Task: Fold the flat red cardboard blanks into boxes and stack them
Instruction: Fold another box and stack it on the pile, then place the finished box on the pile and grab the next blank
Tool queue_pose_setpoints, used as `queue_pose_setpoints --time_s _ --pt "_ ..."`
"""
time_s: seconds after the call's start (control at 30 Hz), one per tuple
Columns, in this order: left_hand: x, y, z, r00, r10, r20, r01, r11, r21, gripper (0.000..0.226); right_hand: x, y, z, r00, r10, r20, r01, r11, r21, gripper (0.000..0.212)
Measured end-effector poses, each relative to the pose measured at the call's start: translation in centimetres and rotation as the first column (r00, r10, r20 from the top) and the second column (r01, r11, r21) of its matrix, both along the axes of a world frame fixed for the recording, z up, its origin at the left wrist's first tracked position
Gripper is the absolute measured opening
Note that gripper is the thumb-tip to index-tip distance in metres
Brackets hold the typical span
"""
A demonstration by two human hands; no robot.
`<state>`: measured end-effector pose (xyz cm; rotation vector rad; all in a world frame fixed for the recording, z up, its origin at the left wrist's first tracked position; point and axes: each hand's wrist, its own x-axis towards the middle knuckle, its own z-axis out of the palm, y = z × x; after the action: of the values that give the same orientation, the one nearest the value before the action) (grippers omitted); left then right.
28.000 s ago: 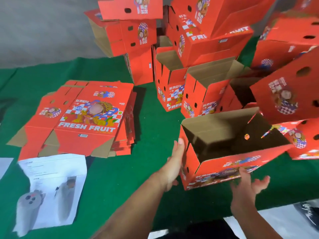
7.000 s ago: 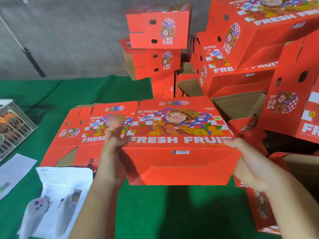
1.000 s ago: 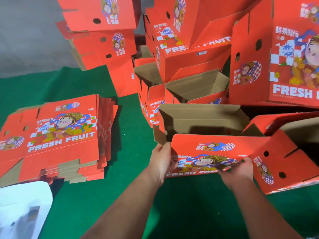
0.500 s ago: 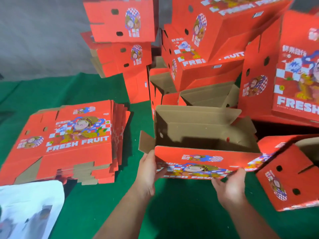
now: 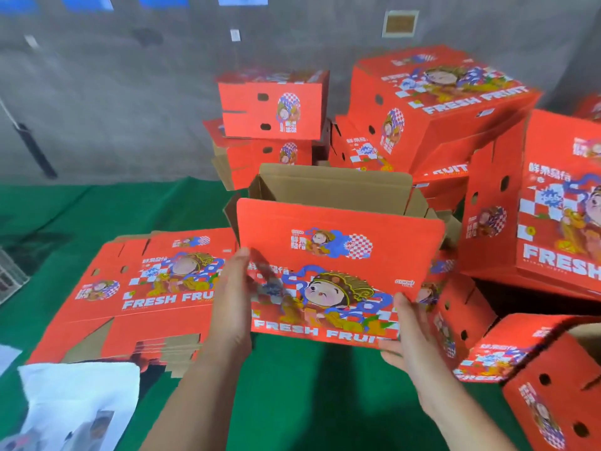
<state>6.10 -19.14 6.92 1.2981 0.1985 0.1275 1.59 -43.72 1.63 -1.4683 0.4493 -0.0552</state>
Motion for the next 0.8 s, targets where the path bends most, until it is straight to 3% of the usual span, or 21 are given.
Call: queue_pose_setpoints --time_s 0.07,0.13,0.23,0.4,0.47,0.53,0.67,0.77,0.8 --pt "0.4 -0.2 1.2 0.994 0.026 0.102 -0.038 0.992 0.122 0.027 0.2 -0.9 1.5 0.99 0.069 0.119 -0.04 0.971 -0.234 0.027" --pt "0.6 -1.1 2.7 0.986 -0.011 0.164 -0.022 0.981 0.192 0.026 1.2 -2.2 3.5 0.972 0.037 0.231 0.046 0.938 -0.343 0.031" --pt "1.7 -3.1 4.1 0.974 -0.034 0.225 -0.008 0.983 0.182 0.031 3.6 -4.6 7.2 0.952 -0.024 0.307 0.166 0.88 -0.446 0.037" --pt "4.4 -7.4 5.9 0.939 -0.08 0.334 0.034 0.989 0.144 0.045 7.5 -8.3 10.8 0.886 -0.187 0.425 0.383 0.811 -0.443 0.051" --pt "5.6 -9.2 6.0 0.949 -0.094 0.302 0.062 0.992 0.112 0.042 9.2 -9.9 11.2 0.888 -0.222 0.403 0.406 0.791 -0.458 0.061" --pt "6.4 -10.6 5.9 0.953 -0.14 0.268 0.092 0.978 0.185 0.043 10.9 -11.2 10.7 0.921 -0.218 0.323 0.366 0.766 -0.528 0.072" --pt "7.2 -11.9 5.8 0.941 -0.256 0.221 0.157 0.909 0.387 0.047 12.6 -12.6 8.6 0.974 -0.221 0.041 0.213 0.848 -0.485 0.086" --pt "6.4 -13.2 6.2 0.914 -0.322 0.246 0.147 0.829 0.54 0.034 12.2 -12.4 7.2 0.96 -0.256 0.114 0.278 0.825 -0.492 0.103" --pt "6.1 -13.7 6.0 0.915 -0.338 0.219 0.147 0.787 0.6 0.04 11.7 -11.6 7.1 0.942 -0.281 0.185 0.336 0.8 -0.497 0.107"
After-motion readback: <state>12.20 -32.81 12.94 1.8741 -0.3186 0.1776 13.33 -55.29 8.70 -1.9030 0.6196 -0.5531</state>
